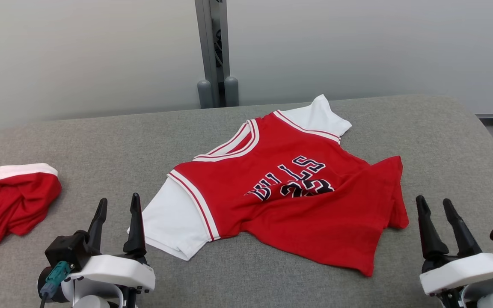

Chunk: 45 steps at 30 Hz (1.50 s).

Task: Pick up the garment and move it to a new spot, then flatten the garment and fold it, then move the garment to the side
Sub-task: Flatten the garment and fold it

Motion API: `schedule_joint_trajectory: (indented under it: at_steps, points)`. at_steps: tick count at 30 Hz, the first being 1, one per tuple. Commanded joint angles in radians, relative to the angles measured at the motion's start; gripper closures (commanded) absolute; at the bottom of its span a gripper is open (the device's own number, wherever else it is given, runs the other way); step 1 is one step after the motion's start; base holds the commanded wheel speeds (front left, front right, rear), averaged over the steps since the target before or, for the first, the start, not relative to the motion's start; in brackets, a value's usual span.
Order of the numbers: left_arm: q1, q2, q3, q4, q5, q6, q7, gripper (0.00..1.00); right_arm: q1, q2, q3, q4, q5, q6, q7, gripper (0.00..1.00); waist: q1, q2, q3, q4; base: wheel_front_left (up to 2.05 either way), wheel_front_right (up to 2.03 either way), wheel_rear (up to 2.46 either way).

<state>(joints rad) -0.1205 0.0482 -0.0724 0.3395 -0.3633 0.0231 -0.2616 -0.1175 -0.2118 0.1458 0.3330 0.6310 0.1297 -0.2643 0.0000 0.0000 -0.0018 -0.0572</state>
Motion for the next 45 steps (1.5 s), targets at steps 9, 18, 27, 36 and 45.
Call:
schedule_joint_trajectory:
  at_steps: [9, 18, 27, 36, 45]
  points:
    - [0.0, 0.004, -0.002, 0.013, 0.01, -0.012, -0.003, 0.0, 0.041, 0.039, 0.109, 0.115, 0.223, 0.002, 0.108, 0.0, 0.0, 0.0, 0.016, 0.001, 0.0, 0.0, 0.0]
    - [-0.01, 0.004, -0.017, 0.025, 0.021, -0.012, -0.003, 0.0, -0.003, 0.068, 0.151, 0.259, 0.331, 0.002, 0.175, 0.0, 0.0, 0.0, 0.027, 0.033, 0.0, 0.0, 0.0]
    - [-0.004, 0.004, -0.016, 0.031, 0.027, -0.018, -0.003, 0.0, -0.032, 0.092, 0.19, 0.347, 0.413, 0.001, 0.199, 0.0, 0.0, 0.0, 0.02, 0.061, 0.0, 0.0, 0.0]
    - [0.008, 0.004, -0.003, 0.031, 0.029, -0.016, -0.003, 0.0, -0.058, 0.065, 0.224, 0.304, 0.48, 0.001, 0.187, 1.0, 0.0, 0.0, 0.008, 0.052, 0.0, 0.0, 0.0]
    - [0.02, 0.004, -0.009, 0.025, 0.01, -0.005, -0.003, 0.0, -0.037, -0.025, 0.212, 0.114, 0.514, 0.001, 0.218, 1.0, 0.0, 0.0, -0.016, -0.006, 0.0, 0.0, 0.0]
